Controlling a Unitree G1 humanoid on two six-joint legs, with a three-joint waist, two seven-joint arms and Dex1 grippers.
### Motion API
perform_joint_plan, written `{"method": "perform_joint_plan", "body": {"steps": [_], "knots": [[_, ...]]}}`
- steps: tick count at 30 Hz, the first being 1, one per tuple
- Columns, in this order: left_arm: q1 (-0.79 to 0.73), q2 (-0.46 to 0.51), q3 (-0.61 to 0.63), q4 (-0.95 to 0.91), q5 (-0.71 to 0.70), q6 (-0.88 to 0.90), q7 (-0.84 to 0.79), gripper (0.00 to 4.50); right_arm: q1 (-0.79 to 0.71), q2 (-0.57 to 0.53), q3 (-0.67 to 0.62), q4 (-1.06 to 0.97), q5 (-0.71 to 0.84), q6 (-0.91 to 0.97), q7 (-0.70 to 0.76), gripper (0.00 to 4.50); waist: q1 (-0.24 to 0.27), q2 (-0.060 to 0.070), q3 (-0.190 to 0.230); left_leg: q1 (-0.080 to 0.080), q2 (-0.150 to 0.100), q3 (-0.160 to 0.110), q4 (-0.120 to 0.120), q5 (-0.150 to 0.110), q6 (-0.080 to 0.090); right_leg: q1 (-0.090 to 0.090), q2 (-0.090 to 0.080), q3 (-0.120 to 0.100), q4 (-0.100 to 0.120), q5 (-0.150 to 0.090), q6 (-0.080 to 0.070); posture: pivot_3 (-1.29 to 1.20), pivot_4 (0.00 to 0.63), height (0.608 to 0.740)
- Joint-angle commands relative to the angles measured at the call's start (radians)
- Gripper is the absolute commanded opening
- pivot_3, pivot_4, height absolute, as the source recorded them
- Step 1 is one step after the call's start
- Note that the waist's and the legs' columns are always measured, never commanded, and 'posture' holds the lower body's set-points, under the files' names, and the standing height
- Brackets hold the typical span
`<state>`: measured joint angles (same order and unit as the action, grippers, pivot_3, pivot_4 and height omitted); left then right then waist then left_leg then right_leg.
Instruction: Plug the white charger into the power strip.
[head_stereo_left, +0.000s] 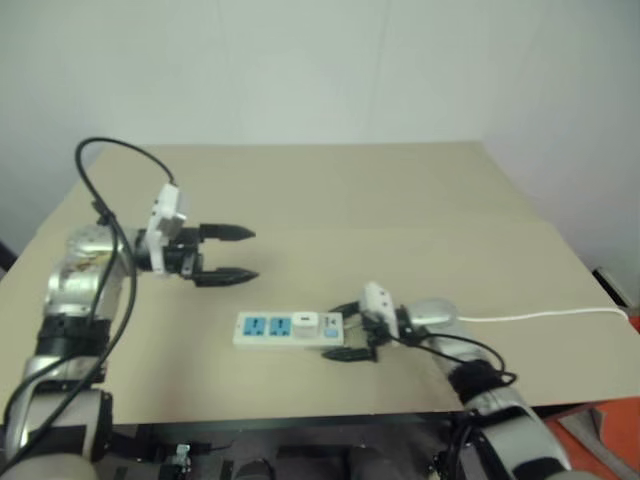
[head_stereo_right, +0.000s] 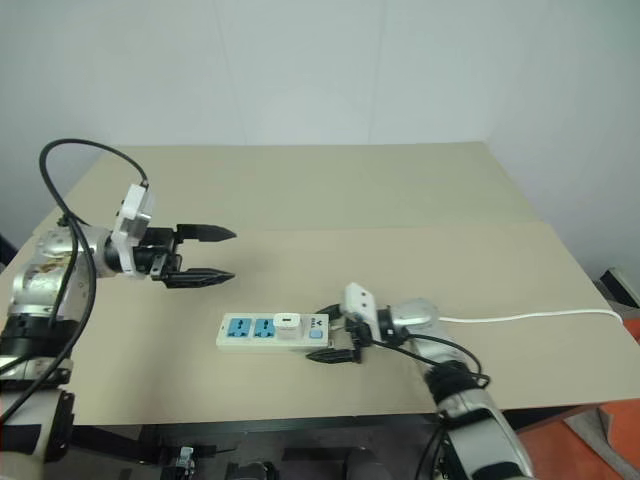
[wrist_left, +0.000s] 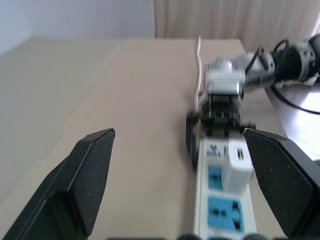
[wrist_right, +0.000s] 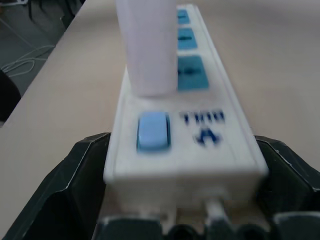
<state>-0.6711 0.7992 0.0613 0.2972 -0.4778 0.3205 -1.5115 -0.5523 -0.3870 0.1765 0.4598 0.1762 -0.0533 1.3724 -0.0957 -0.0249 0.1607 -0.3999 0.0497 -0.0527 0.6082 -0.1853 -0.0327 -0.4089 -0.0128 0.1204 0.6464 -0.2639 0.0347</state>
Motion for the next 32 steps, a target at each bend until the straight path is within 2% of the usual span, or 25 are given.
{"method": "perform_joint_plan", "body": {"steps": [1,6,11,15,26,32], "knots": [[0.045,0.054,0.059,-0.097,-0.045,0.041,-0.004,4.50,0.037,-0.081,-0.067,-0.202,0.091,0.089,0.013,4.47,0.003,0.000,0.004,-0.001,0.000,0.000,0.000,0.000,0.000,-0.001,0.000,0.000,0.000,0.000,0.000,0.00,0.150,0.740],[0.162,0.128,0.125,-0.187,-0.082,0.095,0.008,4.50,0.104,-0.211,-0.151,-0.359,0.162,0.187,-0.016,4.47,0.004,-0.001,0.006,-0.008,0.000,0.000,0.001,0.000,0.000,-0.010,0.000,0.000,0.003,0.000,0.000,0.00,0.150,0.740],[0.307,0.200,0.218,-0.273,-0.126,0.139,0.009,4.50,0.177,-0.345,-0.245,-0.438,0.210,0.247,-0.030,4.47,0.007,-0.001,0.007,-0.007,0.000,0.002,0.001,0.000,0.000,-0.010,0.000,0.000,0.002,0.000,0.000,0.00,0.150,0.740],[0.388,0.223,0.273,-0.324,-0.153,0.164,0.025,4.50,0.229,-0.411,-0.297,-0.471,0.239,0.279,-0.045,4.47,0.014,-0.001,0.008,-0.007,0.000,0.002,0.001,0.000,0.000,-0.010,-0.001,0.001,0.002,0.000,0.000,0.00,0.150,0.740],[0.418,0.219,0.265,-0.380,-0.180,0.192,0.058,4.50,0.291,-0.453,-0.319,-0.546,0.233,0.294,-0.132,4.47,0.026,-0.002,0.008,-0.007,0.000,0.003,0.002,0.000,0.000,-0.011,-0.001,0.002,0.002,0.001,0.000,0.00,0.150,0.740],[0.407,0.209,0.249,-0.387,-0.187,0.195,0.064,4.50,0.300,-0.388,-0.343,-0.544,0.249,0.236,-0.204,4.47,0.026,-0.002,0.008,-0.007,0.000,0.003,0.002,0.000,0.000,-0.011,-0.001,0.001,0.002,0.001,0.000,0.00,0.150,0.740]]}}
